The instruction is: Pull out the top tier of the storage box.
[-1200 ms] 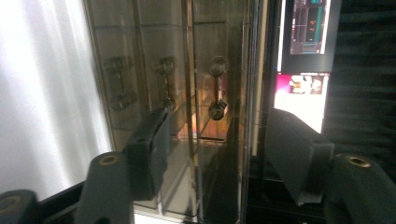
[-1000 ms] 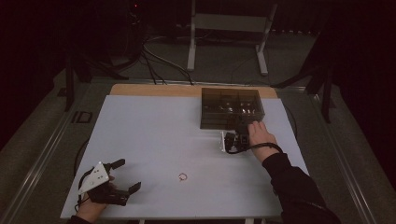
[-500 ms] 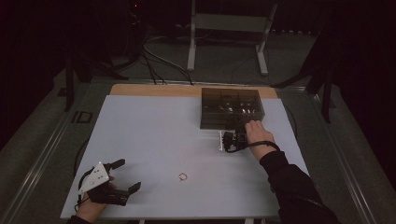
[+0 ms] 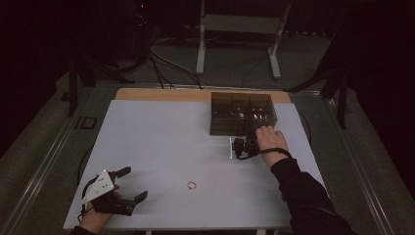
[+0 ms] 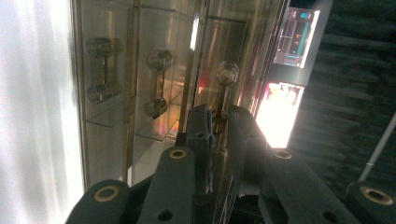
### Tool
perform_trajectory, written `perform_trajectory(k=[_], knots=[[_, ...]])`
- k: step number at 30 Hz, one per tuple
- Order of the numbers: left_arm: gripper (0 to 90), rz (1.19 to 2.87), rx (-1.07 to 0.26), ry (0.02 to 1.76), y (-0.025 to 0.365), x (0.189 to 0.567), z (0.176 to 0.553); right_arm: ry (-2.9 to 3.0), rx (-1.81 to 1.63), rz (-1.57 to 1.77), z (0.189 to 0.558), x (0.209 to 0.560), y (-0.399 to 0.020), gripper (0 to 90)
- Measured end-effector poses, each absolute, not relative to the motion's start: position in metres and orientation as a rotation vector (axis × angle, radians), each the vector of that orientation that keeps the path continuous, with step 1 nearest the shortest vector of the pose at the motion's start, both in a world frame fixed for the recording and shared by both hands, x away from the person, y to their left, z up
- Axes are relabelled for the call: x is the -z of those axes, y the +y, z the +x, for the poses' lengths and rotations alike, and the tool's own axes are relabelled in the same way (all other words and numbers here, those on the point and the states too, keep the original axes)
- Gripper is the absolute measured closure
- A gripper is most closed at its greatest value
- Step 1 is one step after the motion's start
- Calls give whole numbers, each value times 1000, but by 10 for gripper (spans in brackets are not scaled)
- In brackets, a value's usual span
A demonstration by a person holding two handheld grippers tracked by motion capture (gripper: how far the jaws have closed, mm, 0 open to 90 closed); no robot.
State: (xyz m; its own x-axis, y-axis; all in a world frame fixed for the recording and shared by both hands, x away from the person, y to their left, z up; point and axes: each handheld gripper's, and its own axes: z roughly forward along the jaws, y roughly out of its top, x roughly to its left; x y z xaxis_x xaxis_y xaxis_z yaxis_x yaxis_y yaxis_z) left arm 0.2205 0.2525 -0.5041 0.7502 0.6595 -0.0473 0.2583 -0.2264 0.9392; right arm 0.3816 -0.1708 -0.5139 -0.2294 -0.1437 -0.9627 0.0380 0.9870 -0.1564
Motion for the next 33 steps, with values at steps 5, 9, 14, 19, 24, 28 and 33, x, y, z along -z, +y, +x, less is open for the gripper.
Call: perform_trajectory(k=[5, 9, 14, 19, 24, 28, 33], knots=[[0, 1804, -433, 717, 253, 504, 221, 1774, 161, -80, 381, 516, -172, 810], [0, 1797, -437, 717, 253, 503, 221, 1790, 141, -60, 380, 515, -173, 813], [0, 1803, -434, 721, 253, 504, 221, 1805, 127, -67, 375, 512, -174, 813], [0, 1809, -435, 721, 252, 504, 220, 1819, 113, -66, 368, 510, -176, 812], [0, 1809, -435, 720, 252, 504, 220, 1824, 96, -58, 363, 510, -177, 812], [0, 1801, -435, 718, 252, 504, 221, 1826, 101, -77, 360, 509, -178, 812], [0, 1801, -436, 717, 252, 504, 221, 1826, 100, -72, 359, 509, -178, 812]])
